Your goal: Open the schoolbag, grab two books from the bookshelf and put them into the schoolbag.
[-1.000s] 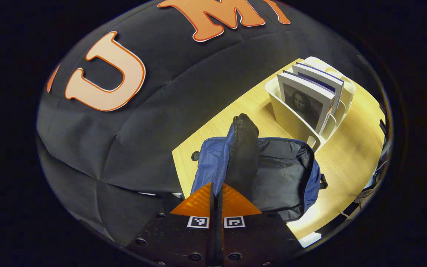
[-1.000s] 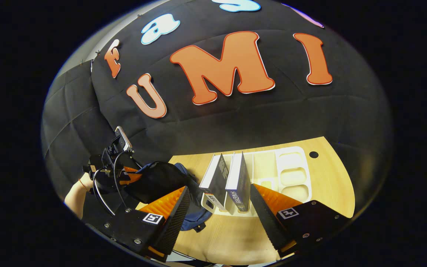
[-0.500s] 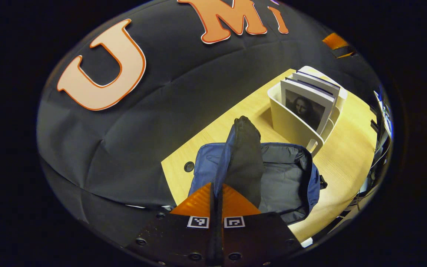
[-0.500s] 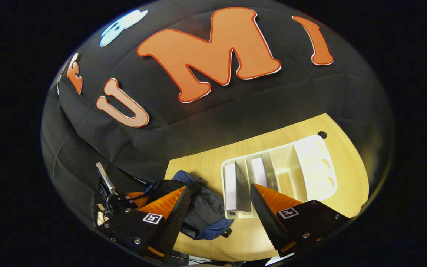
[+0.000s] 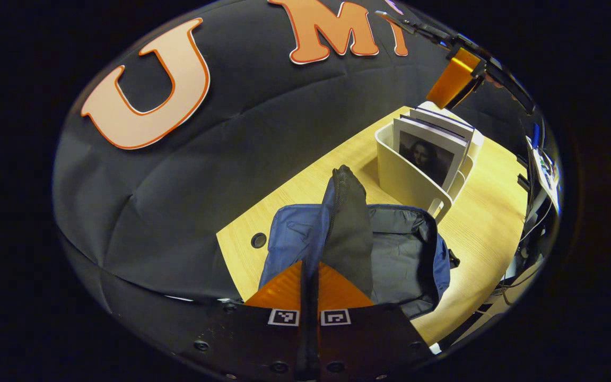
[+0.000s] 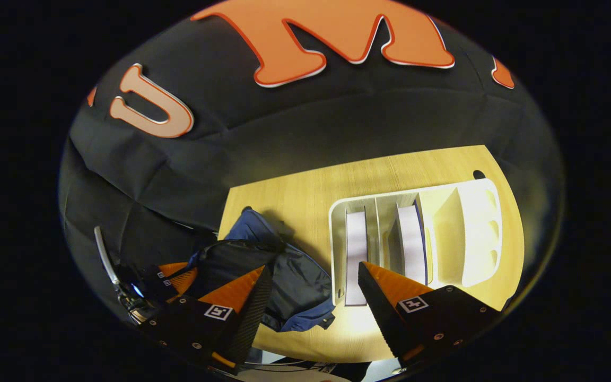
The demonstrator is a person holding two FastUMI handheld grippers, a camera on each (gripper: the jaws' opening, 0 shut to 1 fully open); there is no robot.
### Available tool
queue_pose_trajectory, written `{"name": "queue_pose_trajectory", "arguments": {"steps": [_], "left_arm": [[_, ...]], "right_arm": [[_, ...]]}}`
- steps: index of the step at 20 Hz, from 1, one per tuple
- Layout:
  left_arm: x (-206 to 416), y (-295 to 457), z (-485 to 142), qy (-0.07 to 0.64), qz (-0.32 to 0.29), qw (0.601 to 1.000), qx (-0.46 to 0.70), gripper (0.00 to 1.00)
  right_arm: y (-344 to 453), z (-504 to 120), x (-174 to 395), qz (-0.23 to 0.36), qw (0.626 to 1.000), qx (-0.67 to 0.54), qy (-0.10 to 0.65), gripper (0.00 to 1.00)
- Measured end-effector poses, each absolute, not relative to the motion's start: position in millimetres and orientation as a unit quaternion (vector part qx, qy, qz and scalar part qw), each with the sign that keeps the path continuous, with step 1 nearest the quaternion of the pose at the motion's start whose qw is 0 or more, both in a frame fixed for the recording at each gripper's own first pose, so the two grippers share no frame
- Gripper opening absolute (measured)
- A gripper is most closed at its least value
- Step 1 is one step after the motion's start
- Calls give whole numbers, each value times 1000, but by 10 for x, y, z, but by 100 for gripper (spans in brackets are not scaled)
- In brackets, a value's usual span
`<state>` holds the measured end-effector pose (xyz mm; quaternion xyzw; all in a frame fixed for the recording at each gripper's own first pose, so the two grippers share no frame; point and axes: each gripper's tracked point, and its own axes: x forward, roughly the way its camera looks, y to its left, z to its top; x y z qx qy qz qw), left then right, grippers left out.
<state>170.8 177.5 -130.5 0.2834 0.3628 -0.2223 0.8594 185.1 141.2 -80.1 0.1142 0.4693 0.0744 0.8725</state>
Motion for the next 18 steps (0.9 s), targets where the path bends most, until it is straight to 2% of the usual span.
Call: {"name": "queue_pose_trajectory", "arguments": {"steps": [7, 15, 16, 17, 18], "left_arm": [[1775, 1820, -1392, 369, -229, 856, 280, 1], [1765, 1838, -1342, 368, -236, 851, 290, 0], [1762, 1830, -1334, 368, -237, 851, 290, 1], [1754, 1813, -1322, 368, -238, 851, 289, 1], [1741, 1816, -1313, 368, -239, 851, 289, 1]], "right_arm": [[1311, -1315, 2007, 54, 845, 64, 528, 97], [1292, -1632, 2093, 33, 829, 38, 557, 96], [1263, -1683, 2121, 29, 829, 34, 557, 89], [1214, -1720, 2124, 24, 827, 29, 560, 76], [1201, -1745, 2103, 16, 826, 25, 562, 58]]}}
